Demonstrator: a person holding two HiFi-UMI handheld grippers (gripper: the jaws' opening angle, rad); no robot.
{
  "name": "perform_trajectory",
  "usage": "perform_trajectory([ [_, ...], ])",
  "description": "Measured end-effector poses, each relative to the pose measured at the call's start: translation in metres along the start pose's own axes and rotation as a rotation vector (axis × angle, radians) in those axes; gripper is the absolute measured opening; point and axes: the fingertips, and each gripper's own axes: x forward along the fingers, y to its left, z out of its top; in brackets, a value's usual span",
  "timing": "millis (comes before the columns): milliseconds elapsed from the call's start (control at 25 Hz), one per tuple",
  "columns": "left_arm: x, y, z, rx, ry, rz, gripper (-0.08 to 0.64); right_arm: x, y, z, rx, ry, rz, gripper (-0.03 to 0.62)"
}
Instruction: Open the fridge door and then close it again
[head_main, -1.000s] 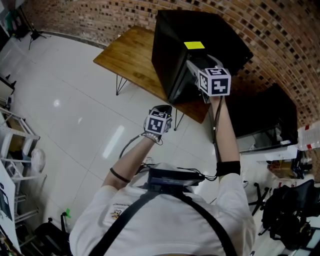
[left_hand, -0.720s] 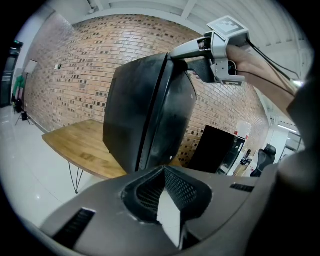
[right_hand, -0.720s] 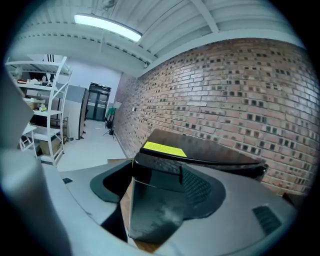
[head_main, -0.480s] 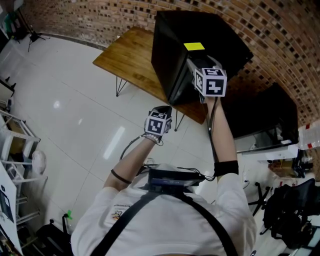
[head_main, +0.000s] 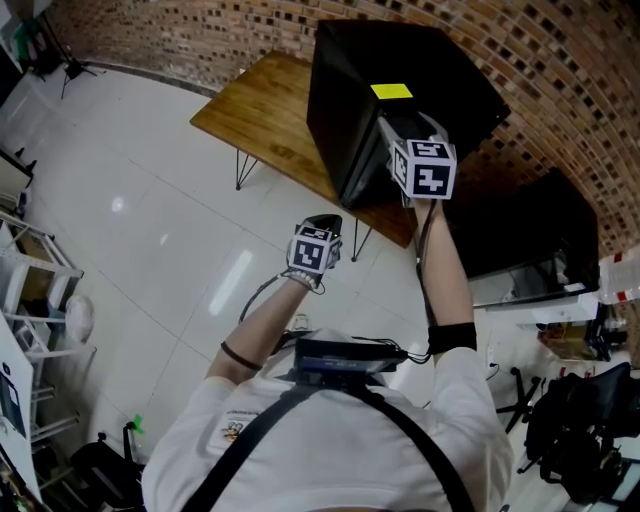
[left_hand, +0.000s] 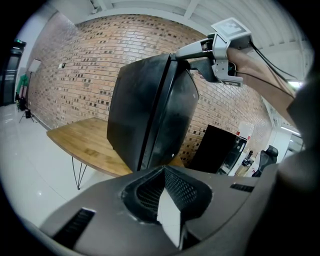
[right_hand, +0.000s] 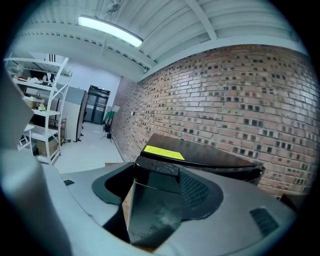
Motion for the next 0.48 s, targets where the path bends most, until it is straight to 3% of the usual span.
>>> perform_trajectory([
  [480, -0.004, 0.0, -0.003, 0.001, -0.002, 0.01, 0.0, -0.016, -0.002, -0.002, 0.005, -0.035, 0.029, 0.301],
])
